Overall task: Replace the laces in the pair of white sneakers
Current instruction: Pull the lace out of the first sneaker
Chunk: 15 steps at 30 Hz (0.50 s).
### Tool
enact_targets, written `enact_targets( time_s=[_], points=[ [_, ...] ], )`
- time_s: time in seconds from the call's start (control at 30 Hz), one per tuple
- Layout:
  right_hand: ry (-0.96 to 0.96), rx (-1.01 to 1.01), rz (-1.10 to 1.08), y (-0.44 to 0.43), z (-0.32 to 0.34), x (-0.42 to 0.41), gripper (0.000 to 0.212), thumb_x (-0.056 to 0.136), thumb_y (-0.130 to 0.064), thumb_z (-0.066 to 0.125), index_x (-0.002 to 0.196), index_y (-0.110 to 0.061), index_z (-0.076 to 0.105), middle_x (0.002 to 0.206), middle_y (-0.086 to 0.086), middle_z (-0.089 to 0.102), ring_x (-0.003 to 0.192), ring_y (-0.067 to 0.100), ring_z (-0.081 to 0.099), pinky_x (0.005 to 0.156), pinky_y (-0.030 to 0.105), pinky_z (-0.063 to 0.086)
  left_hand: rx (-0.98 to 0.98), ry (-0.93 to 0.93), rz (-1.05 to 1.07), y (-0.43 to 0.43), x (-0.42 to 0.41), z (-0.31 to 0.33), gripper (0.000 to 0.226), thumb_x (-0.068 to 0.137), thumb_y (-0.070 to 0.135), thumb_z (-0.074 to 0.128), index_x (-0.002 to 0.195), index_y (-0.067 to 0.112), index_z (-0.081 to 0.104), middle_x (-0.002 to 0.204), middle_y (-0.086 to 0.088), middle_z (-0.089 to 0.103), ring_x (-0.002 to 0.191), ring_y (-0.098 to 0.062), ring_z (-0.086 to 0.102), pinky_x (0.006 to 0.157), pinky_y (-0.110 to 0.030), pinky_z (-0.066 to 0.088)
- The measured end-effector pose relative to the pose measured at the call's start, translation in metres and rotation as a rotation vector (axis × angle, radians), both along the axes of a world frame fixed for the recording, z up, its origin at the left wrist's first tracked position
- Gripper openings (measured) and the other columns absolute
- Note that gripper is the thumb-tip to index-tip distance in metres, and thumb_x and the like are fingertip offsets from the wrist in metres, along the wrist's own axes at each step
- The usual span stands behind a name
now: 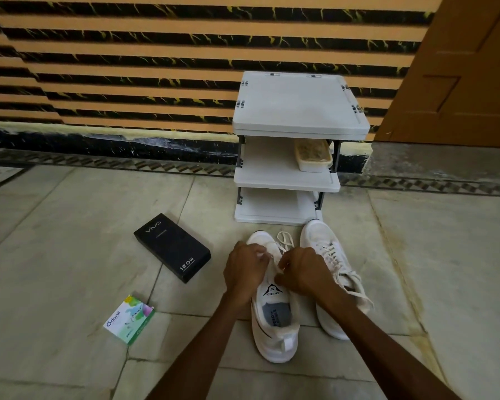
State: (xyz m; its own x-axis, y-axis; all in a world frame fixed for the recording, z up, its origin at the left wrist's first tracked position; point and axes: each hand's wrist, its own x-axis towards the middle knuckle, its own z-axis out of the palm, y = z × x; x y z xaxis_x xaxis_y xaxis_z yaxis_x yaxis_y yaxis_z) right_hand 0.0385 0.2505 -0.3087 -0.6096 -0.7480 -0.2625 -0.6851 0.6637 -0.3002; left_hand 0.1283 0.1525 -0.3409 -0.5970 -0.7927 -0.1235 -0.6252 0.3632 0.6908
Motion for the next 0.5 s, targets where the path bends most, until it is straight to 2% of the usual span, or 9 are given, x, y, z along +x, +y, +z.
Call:
enact_targets(
  time_s=[0.07, 0.17, 0.23, 0.33, 0.43, 0.47, 0.5],
  points=[
    [0.032, -0.039, 0.009, 0.005, -0.004, 0.004, 0.019, 0.073, -0.029, 0.068, 0.063, -0.016, 0.059, 0.064, 0.0, 0.055, 0.07, 0.018, 0.057, 0.054, 0.022, 0.036, 0.004, 0.019, -0.029, -0.004, -0.009, -0.002, 0.028, 0.087, 0.034, 0.069, 0.111, 0.02, 0.073, 0.112, -0.002, 0.058, 0.102, -0.02, 0.059, 0.082, -0.031, 0.05],
    [0.064, -0.119, -0.024, 0.011, -0.01, 0.008, 0.013, 0.08, -0.026, 0.062, 0.073, -0.016, 0.067, 0.072, 0.003, 0.065, 0.071, 0.02, 0.062, 0.058, 0.022, 0.034, 0.0, 0.091, 0.004, -0.005, -0.019, -0.004, 0.013, 0.083, 0.024, 0.075, 0.09, 0.013, 0.074, 0.094, 0.003, 0.065, 0.093, -0.017, 0.063, 0.073, -0.025, 0.045],
    [0.092, -0.167, -0.052, 0.015, -0.014, 0.011, 0.015, 0.083, -0.026, 0.061, 0.077, -0.017, 0.07, 0.075, 0.002, 0.068, 0.072, 0.019, 0.064, 0.06, 0.021, 0.035, 0.046, 0.195, 0.039, -0.003, -0.022, -0.006, 0.003, 0.082, 0.012, 0.074, 0.081, 0.01, 0.073, 0.088, -0.001, 0.07, 0.085, -0.016, 0.064, 0.072, -0.023, 0.046],
    [0.039, -0.278, -0.141, 0.019, -0.021, 0.015, 0.012, 0.08, -0.022, 0.062, 0.07, -0.017, 0.066, 0.063, -0.002, 0.059, 0.064, 0.018, 0.062, 0.056, 0.021, 0.036, 0.261, 0.423, 0.144, 0.0, -0.025, 0.004, 0.007, 0.087, 0.002, 0.066, 0.083, 0.004, 0.071, 0.082, -0.002, 0.072, 0.078, -0.017, 0.067, 0.074, -0.024, 0.053],
    [0.024, -0.407, -0.258, 0.026, -0.029, 0.026, 0.018, 0.081, -0.023, 0.063, 0.065, -0.023, 0.056, 0.055, -0.009, 0.051, 0.049, 0.008, 0.048, 0.046, 0.015, 0.026, 0.65, 0.803, 0.363, -0.008, -0.034, 0.036, 0.016, 0.094, -0.002, 0.052, 0.086, 0.006, 0.062, 0.075, -0.003, 0.069, 0.061, -0.015, 0.065, 0.063, -0.029, 0.057],
    [0.047, -0.447, -0.281, 0.029, -0.032, 0.031, 0.017, 0.082, -0.023, 0.063, 0.066, -0.022, 0.058, 0.056, -0.008, 0.053, 0.049, 0.008, 0.046, 0.046, 0.015, 0.024, 0.686, 0.86, 0.377, -0.013, -0.035, 0.045, 0.016, 0.095, -0.002, 0.049, 0.087, 0.009, 0.058, 0.075, -0.004, 0.066, 0.055, -0.012, 0.06, 0.057, -0.026, 0.055],
    [0.07, -0.481, -0.298, 0.03, -0.035, 0.035, 0.017, 0.083, -0.024, 0.063, 0.067, -0.02, 0.059, 0.057, -0.006, 0.056, 0.05, 0.009, 0.048, 0.046, 0.018, 0.025, 0.647, 0.832, 0.345, -0.016, -0.034, 0.05, 0.015, 0.094, -0.002, 0.049, 0.091, 0.011, 0.054, 0.077, -0.006, 0.065, 0.052, -0.009, 0.056, 0.053, -0.023, 0.05]
  ],
)
